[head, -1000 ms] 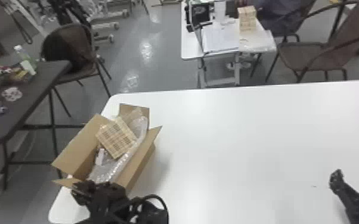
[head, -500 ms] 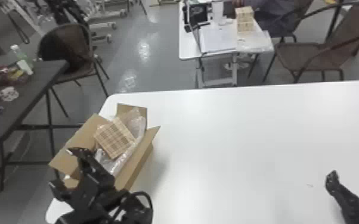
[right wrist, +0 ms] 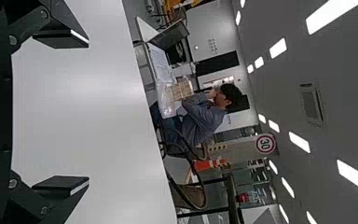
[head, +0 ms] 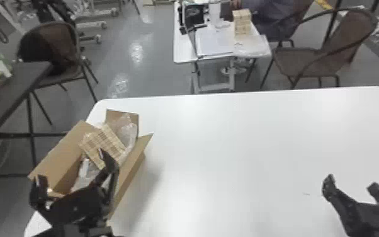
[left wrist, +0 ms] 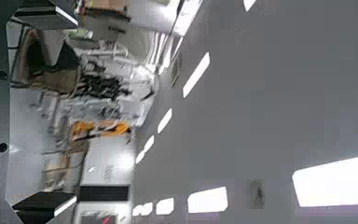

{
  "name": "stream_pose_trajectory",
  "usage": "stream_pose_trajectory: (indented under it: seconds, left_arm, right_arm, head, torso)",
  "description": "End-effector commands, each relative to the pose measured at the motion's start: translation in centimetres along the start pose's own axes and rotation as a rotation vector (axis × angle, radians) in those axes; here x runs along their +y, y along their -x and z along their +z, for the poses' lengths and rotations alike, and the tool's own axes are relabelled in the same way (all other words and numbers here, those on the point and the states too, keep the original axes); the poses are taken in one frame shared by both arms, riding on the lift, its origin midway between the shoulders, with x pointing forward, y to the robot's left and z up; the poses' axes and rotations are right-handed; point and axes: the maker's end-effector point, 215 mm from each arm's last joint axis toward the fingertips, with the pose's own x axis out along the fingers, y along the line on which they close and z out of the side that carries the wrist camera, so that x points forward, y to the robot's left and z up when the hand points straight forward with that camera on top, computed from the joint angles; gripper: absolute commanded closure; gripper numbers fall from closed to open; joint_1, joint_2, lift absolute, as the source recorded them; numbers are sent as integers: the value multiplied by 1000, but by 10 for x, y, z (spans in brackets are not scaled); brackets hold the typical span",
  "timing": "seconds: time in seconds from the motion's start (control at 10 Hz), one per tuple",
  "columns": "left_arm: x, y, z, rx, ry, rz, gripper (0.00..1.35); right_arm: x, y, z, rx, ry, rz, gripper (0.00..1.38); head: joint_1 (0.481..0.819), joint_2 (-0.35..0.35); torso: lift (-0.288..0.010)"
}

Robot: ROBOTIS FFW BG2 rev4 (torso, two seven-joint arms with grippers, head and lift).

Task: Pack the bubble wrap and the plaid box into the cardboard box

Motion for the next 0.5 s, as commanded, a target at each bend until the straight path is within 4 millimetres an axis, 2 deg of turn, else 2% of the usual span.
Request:
stream_pose_trajectory:
  seconds: [0.0,0.1,0.2,0.4]
  left_arm:
    - [-4,48,-37,168,-81,-76,27]
    - [-5,78,-57,252,-125,-126,41]
    - [-2,100,-70,319,-136,-144,67]
    - [12,126,-89,408,-213,-172,82]
  right_arm:
    - [2,13,-5,32,19,2,246]
    - [2,27,-13,64,39,2,246]
    - [2,42,-22,89,53,0,246]
    - [3,65,-31,124,102,4,246]
  head:
    - [695,134]
    - [695,108]
    - [695,96]
    - [695,89]
  torso:
    - [-101]
    - [-101]
    - [-101]
    - [-101]
